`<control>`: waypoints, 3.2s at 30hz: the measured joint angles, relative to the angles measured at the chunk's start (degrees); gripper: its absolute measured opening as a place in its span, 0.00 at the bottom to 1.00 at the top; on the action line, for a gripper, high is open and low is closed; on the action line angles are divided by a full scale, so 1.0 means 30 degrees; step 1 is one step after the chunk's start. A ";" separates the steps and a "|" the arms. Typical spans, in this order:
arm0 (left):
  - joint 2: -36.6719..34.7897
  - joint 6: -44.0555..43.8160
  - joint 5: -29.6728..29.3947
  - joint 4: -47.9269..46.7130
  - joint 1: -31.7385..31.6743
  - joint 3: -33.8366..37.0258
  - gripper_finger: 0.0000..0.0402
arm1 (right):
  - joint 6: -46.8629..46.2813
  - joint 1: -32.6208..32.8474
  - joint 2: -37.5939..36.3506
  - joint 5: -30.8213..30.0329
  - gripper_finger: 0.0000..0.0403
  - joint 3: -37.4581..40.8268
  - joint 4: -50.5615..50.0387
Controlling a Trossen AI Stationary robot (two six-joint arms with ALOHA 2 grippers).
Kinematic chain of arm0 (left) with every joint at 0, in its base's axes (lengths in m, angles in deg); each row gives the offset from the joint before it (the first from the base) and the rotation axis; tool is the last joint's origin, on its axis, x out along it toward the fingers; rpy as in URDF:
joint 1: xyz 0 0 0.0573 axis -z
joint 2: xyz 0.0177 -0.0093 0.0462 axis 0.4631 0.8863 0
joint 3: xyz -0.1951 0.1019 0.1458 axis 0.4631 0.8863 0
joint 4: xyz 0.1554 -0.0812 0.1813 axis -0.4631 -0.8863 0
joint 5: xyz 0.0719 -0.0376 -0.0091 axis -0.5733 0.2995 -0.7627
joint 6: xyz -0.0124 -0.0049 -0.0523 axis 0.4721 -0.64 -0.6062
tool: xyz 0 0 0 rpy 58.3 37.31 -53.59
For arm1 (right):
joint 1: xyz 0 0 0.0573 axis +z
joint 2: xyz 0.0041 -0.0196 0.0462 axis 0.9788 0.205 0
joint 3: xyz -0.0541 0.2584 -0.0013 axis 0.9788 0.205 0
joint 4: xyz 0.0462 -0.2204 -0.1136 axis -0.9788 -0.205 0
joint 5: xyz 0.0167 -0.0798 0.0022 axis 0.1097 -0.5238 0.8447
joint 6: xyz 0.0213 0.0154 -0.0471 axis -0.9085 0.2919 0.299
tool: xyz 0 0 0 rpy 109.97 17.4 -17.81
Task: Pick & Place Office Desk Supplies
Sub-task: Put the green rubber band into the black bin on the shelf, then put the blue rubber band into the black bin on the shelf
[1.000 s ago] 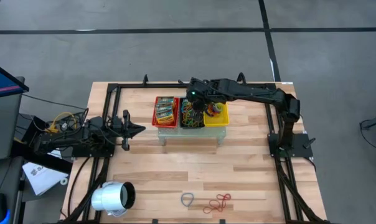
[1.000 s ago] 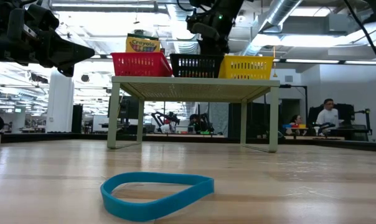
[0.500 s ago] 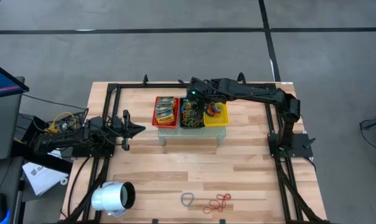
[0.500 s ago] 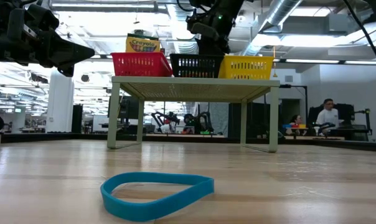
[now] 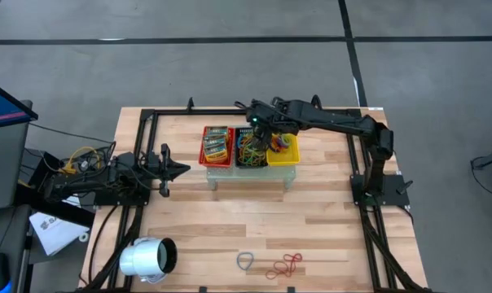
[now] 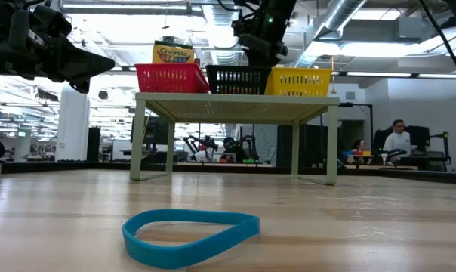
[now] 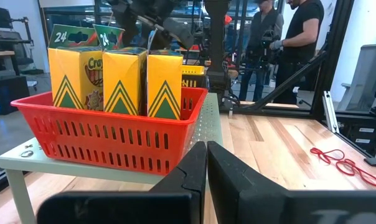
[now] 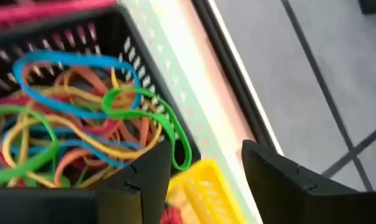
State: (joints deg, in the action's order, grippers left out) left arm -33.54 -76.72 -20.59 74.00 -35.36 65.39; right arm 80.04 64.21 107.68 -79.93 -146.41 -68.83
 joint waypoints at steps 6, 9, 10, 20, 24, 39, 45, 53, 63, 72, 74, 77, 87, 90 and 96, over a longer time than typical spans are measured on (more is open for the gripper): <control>0.0000 0.0002 0.0000 0.0000 -0.0005 0.0000 0.02 | -0.0313 0.0408 0.0007 0.0377 0.46 0.0007 -0.1191; 0.0000 0.0005 0.0000 -0.0003 0.0000 0.0000 0.02 | -0.0427 0.0766 0.0007 0.0837 0.46 0.0007 -0.1707; 0.0000 0.0005 0.0000 -0.0005 -0.0002 0.0000 0.02 | -0.0418 0.0904 0.0007 0.0976 0.46 0.0007 -0.1826; 0.0000 -0.0002 0.0000 0.0000 0.0002 0.0000 0.02 | -0.0260 0.2381 -0.0176 0.3034 0.45 0.0002 -0.1639; 0.0000 0.0002 0.0000 -0.0006 0.0001 0.0000 0.02 | -0.1082 0.2915 -0.0308 0.5939 0.45 -0.0854 -0.1850; 0.0000 0.0003 0.0000 0.0000 0.0003 0.0000 0.02 | -0.6722 1.0106 0.2107 0.5594 0.51 -0.1843 0.0275; 0.0000 0.0001 0.0007 0.0064 0.0003 0.0000 0.02 | -0.9075 1.2375 0.4931 0.6760 0.66 -0.1833 0.2045; 0.0000 0.0005 0.0009 0.0299 0.0003 0.0000 0.02 | -0.9953 1.3776 0.7575 0.9020 0.74 -0.1826 0.4203; 0.0000 0.0004 0.0007 0.0313 0.0003 0.0000 0.02 | -0.6247 1.4333 0.8364 0.7468 0.74 -0.1844 0.3993; 0.0000 0.0003 0.0006 0.0350 0.0003 0.0000 0.02 | -0.5306 1.4400 0.8371 0.6014 0.74 -0.1603 0.4108; 0.0000 0.0005 0.0007 0.0350 0.0003 0.0000 0.02 | -0.4991 1.4487 0.8371 0.5981 0.74 -0.1603 0.4125; 0.0000 0.0005 0.0000 0.0350 0.0003 0.0000 0.02 | -0.4591 1.4645 0.8367 0.5962 0.74 -0.1487 0.4293; 0.0000 0.0005 0.0000 0.0350 0.0003 0.0000 0.02 | -0.4549 1.4624 0.8374 0.5970 0.74 0.0058 0.5649; 0.0000 0.0005 0.0000 0.0350 0.0003 0.0000 0.02 | -0.4325 1.4617 0.8366 0.6003 0.74 0.0560 0.6582; 0.0000 0.0002 0.0000 0.0351 -0.0003 0.0000 0.02 | -0.4271 1.4833 0.8306 0.6001 0.74 0.1383 0.6942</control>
State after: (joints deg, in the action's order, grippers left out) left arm -33.54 -76.71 -20.59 75.05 -35.37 65.39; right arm 67.22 108.71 132.59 -61.92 -142.26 -48.00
